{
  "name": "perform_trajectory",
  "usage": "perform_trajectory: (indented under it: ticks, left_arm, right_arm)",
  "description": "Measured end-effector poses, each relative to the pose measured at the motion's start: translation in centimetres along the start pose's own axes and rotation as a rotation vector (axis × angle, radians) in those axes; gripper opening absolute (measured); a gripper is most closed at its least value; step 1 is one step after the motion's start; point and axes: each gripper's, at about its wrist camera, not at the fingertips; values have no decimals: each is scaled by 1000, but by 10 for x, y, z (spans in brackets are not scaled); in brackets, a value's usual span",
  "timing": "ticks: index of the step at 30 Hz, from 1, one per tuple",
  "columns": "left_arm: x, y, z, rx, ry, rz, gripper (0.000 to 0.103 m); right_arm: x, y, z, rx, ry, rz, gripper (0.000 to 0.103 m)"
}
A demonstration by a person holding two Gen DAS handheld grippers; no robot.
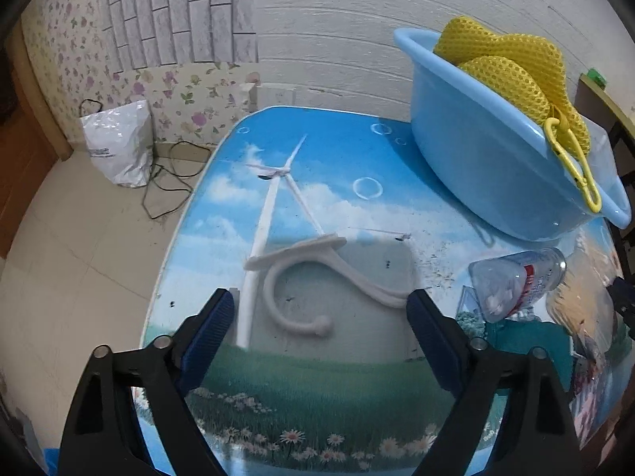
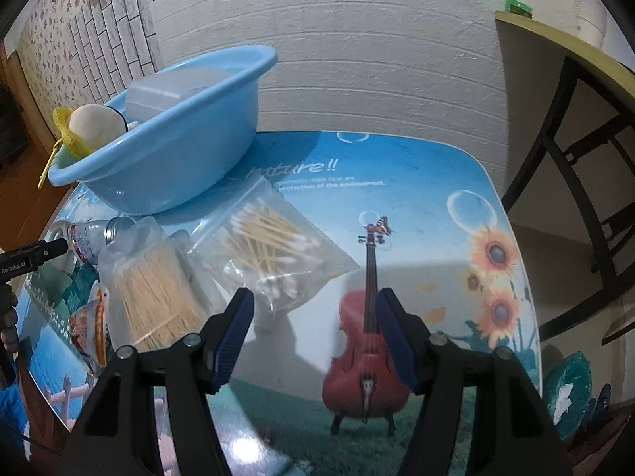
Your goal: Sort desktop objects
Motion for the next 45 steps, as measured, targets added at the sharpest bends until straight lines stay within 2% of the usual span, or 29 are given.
perform_trajectory:
  ticks: [1, 4, 6, 7, 10, 12, 15, 19, 21, 26, 39, 43, 45]
  left_arm:
    - [1, 0, 0, 3, 10, -5, 79]
    - [4, 0, 0, 13, 31, 6, 62]
    - [4, -1, 0, 22, 38, 22, 41]
    - [2, -2, 0, 25, 34, 20, 35]
    - [-2, -3, 2, 14, 25, -8, 35]
    - [-2, -4, 1, 12, 29, -9, 35]
    - [-3, -5, 0, 11, 16, -18, 35]
    - [-3, -10, -5, 15, 13, -30, 35]
    - [-4, -10, -6, 13, 2, -18, 29]
    - [-8, -17, -14, 10, -22, -18, 23]
    - [-4, -23, -19, 12, -9, -23, 23]
    - [-3, -21, -18, 9, -8, -12, 23]
    - [-3, -20, -17, 13, -8, -10, 25]
  right_arm:
    - [-1, 1, 1, 0, -7, 2, 64]
    - [-5, 1, 2, 9, -16, 3, 64]
    - [-6, 3, 2, 6, -17, 8, 63]
    - [-7, 4, 1, 4, -18, 11, 63]
    - [-8, 6, 0, -6, -20, 33, 58]
    - [-12, 6, 0, -13, -35, 57, 42]
    - [-19, 5, -1, -10, -68, 67, 27]
    - [-21, 4, -3, -10, -79, 74, 22]
    - [-19, 2, -5, -9, -69, 79, 16]
    - [-10, -6, -10, 8, -25, 68, 14]
    - [26, -34, -17, 68, 68, 2, 10]
    - [27, -32, -16, 56, 41, -14, 10]
    - [23, -29, -14, 49, 27, -11, 14]
Point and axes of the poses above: each gripper's, at about its wrist camera, not at the fingertips, and y roughly the way its jaws point, x to its right, z to its top, and after that the axes turned 3 degrees about x, right-handed
